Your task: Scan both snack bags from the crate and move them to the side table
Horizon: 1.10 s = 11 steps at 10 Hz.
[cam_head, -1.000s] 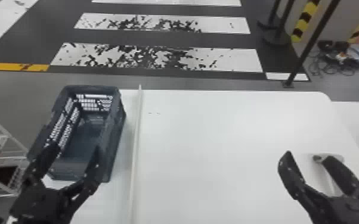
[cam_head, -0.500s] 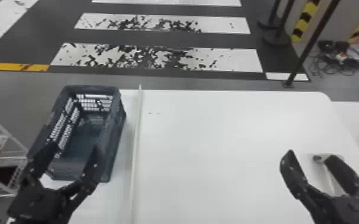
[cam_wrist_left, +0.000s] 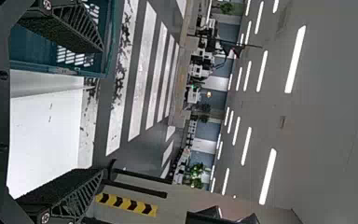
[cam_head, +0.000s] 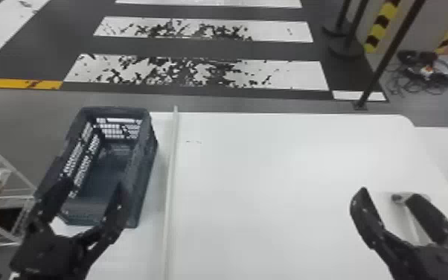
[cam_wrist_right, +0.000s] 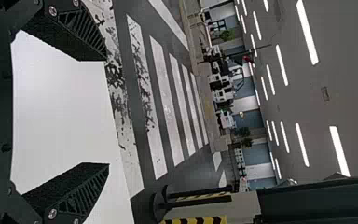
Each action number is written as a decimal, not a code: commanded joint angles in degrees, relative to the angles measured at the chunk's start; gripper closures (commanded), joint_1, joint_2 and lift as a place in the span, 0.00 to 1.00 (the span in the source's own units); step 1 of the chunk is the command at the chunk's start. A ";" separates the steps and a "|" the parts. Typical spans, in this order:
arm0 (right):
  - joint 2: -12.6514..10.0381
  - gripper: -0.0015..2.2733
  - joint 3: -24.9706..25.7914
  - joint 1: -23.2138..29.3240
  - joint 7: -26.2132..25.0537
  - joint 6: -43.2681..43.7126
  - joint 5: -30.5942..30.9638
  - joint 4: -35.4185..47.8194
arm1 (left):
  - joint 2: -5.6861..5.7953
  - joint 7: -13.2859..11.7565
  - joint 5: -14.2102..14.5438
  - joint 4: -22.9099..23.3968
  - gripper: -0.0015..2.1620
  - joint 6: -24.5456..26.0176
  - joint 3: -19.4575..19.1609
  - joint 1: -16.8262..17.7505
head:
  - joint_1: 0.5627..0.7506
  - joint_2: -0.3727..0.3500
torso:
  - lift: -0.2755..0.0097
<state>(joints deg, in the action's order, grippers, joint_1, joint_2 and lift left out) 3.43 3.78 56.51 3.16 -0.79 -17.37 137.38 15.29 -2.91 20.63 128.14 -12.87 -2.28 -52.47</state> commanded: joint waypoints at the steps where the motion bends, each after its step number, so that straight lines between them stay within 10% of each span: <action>1: 0.00 0.06 0.00 0.01 0.00 0.30 -0.12 -0.01 | -0.08 0.01 0.02 0.00 0.04 0.00 -0.09 0.00 | 0.70 0.52 | 0.86; 11: -0.09 0.06 0.09 0.36 0.88 3.11 -1.00 -0.18 | -0.08 -0.51 0.11 -0.53 0.04 -0.18 -0.09 0.35 | 0.70 0.52 | 0.86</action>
